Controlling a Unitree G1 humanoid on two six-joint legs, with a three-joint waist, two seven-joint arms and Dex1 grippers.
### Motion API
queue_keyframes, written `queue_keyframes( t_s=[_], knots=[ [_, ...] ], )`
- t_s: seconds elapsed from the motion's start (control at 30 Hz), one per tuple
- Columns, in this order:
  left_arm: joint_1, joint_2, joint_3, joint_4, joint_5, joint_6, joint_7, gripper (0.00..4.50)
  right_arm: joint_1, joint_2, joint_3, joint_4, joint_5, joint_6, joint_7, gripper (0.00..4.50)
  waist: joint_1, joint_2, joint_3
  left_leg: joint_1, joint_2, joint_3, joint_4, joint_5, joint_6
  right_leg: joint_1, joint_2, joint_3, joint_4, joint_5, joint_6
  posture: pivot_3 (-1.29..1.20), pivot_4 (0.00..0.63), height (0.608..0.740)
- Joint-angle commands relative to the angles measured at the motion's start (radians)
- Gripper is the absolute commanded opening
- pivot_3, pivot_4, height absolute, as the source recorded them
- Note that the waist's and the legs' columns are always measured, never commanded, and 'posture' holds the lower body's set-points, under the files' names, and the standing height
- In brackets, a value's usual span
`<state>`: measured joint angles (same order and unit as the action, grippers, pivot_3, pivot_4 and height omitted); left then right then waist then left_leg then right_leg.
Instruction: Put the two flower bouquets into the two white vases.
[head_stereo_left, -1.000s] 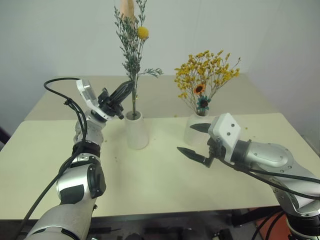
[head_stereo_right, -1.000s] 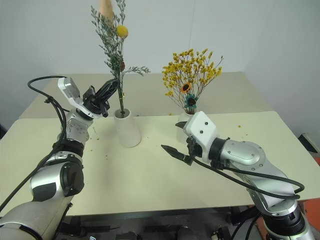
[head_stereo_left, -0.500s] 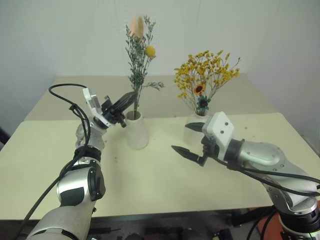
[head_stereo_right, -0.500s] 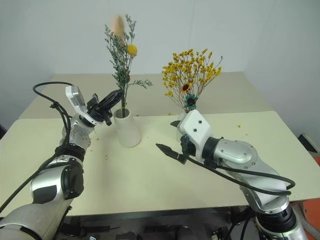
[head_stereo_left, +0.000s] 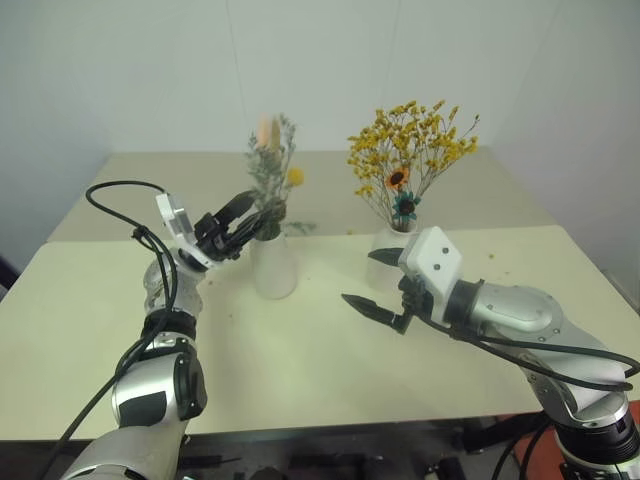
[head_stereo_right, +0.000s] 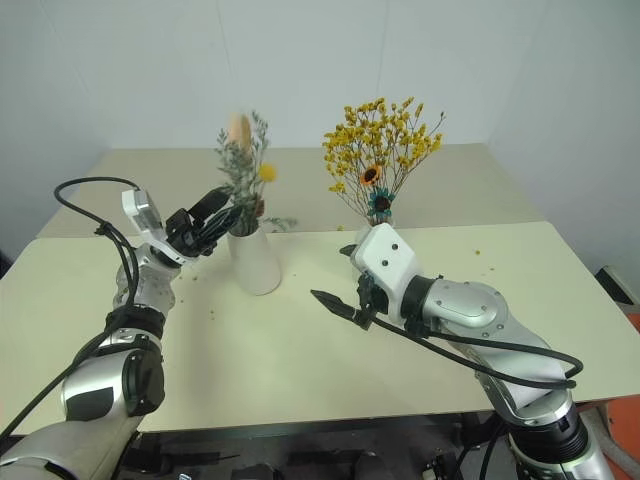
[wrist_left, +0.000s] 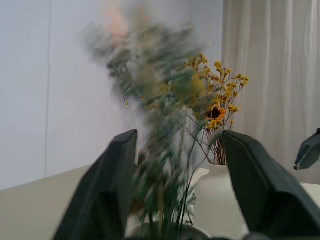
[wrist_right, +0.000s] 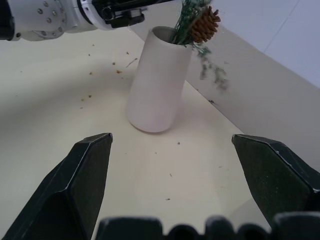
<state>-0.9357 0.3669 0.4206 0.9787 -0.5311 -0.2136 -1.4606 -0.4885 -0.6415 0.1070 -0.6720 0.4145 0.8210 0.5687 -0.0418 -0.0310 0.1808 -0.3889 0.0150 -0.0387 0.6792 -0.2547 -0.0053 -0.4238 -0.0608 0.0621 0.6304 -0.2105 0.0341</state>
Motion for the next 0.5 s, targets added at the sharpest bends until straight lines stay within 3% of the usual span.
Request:
queue_keyframes(
  t_s=[0.03,0.33,0.5],
  knots=[
    [0.037,0.012,0.007,-0.136,-0.051,0.05,-0.002,4.32,-0.009,0.0,-0.005,-0.007,-0.008,-0.041,0.015,4.5,0.0,0.0,0.0,0.0,0.0,0.0,0.0,0.0,0.0,0.0,0.0,0.0,0.0,0.0,0.0,0.0,0.15,0.74],
    [0.299,0.062,-0.01,-0.586,-0.094,0.197,0.134,4.46,-0.011,0.001,-0.014,0.001,-0.01,-0.044,0.023,4.5,-0.001,0.0,0.0,0.001,0.001,0.0,0.0,0.0,0.0,0.0,0.0,0.0,0.001,0.0,0.0,0.0,0.15,0.74],
    [0.49,0.184,0.014,-0.84,-0.101,0.302,0.231,4.46,0.009,-0.014,-0.049,-0.012,0.003,-0.032,0.027,4.5,-0.004,0.0,0.0,0.001,0.001,0.0,-0.001,0.0,0.0,0.0,0.0,0.001,0.0,0.0,0.0,0.0,0.15,0.74]
  ],
)
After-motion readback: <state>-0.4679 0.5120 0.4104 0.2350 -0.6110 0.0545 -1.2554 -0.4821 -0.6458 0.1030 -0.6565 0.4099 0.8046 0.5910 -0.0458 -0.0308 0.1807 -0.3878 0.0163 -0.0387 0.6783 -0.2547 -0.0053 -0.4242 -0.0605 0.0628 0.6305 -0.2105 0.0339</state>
